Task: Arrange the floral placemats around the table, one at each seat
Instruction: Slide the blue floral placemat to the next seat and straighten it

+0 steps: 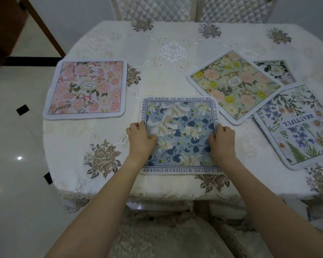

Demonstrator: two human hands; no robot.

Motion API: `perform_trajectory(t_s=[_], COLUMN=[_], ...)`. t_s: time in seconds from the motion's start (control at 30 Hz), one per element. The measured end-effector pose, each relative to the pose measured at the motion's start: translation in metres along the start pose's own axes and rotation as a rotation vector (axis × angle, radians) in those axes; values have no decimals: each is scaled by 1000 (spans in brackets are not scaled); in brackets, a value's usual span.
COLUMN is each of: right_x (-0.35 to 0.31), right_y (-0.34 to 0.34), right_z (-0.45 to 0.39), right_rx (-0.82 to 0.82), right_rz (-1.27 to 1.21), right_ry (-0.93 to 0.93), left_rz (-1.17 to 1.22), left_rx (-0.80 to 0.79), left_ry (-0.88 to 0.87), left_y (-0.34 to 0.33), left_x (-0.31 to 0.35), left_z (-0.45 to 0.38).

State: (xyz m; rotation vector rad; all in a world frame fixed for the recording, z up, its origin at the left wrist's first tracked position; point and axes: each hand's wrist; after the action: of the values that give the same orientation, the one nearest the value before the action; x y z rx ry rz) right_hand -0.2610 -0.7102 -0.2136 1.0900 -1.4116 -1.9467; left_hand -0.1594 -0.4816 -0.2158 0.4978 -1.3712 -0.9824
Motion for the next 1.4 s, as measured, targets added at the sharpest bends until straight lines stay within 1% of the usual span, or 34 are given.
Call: perform_trajectory(t_s=[0.07, 0.17, 0.43, 0.57, 0.7, 0.77, 0.83, 0.93, 1.03, 1.27, 1.4], right_x=[-3, -11, -41, -44, -45, -45, -46, -52, -55, -53, -55], right_y=[-2, -6, -16, -16, -12, -13, -18, -29, -43, -54, -54], right_z=[2, 10, 32, 40, 42, 43, 44, 42, 39, 42, 44], right_rx=[-5, -13, -57, -84, -54, -55, -79, -143, -194, -166, -176], right_rz=[-76, -114, -134, -85, -35, 60, 192, 247, 267, 225, 193], right_ry=[19, 71, 93, 138, 164, 174, 218, 325, 344, 313, 274], left_rz=[24, 30, -18, -34, -108, -189, -306, -427, -468, -457, -309], left_rx=[10, 25, 32, 8, -42, -52, -62, -111, -159, -131, -99], left_ry=[21, 46, 72, 54, -5, -46, -132, -304, -335, -349, -259], left_y=[3, 11, 34, 40, 43, 44, 42, 33, 23, 16, 16], left_x=[-3, -15, -47, -57, -64, -69, -73, -73, -75, -81, -79], left_z=[0, 2, 13, 17, 19, 20, 24, 28, 30, 32, 32])
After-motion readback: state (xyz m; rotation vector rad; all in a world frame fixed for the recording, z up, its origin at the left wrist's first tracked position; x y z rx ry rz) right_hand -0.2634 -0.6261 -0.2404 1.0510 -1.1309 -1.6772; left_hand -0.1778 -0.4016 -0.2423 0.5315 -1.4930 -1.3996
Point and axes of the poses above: each hand's wrist, its own z-axis away from the middle knuckle, its own y-axis out of the back of the hand, x = y × z, and after that the axes turned 5 degrees about -x, right-handed
